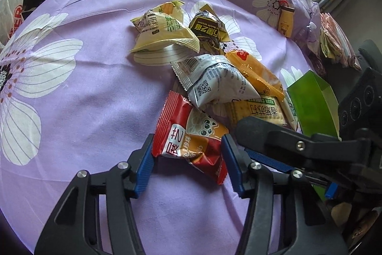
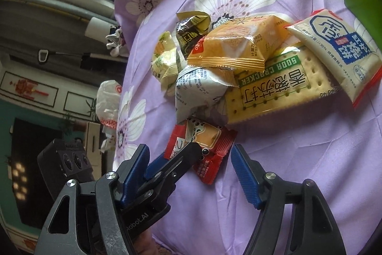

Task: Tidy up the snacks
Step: 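Close the right gripper on the red cartoon snack packet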

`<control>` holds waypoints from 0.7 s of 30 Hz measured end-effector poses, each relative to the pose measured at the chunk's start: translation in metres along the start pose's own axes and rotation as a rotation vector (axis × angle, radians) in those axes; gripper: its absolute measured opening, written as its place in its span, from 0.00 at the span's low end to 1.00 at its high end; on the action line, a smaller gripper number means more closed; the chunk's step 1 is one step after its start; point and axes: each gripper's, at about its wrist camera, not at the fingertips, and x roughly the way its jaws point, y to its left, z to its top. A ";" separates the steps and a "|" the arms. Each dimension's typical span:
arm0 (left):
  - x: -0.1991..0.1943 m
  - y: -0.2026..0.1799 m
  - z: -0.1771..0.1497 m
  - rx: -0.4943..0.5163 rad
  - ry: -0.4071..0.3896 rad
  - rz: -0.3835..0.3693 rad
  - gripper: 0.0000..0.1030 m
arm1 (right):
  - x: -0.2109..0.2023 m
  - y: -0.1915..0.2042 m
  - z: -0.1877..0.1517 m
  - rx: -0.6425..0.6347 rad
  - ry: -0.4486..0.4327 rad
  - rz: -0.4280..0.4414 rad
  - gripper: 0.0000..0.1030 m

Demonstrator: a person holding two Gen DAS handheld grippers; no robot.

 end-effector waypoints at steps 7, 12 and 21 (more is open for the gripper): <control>0.000 -0.004 -0.001 0.012 0.017 -0.004 0.50 | 0.014 -0.004 0.000 0.026 0.062 -0.001 0.71; 0.001 -0.012 -0.003 0.049 0.028 0.012 0.49 | 0.017 0.002 -0.001 -0.017 0.058 -0.037 0.71; -0.007 -0.024 -0.004 0.090 0.014 -0.006 0.48 | 0.009 0.018 -0.005 -0.106 0.011 -0.105 0.71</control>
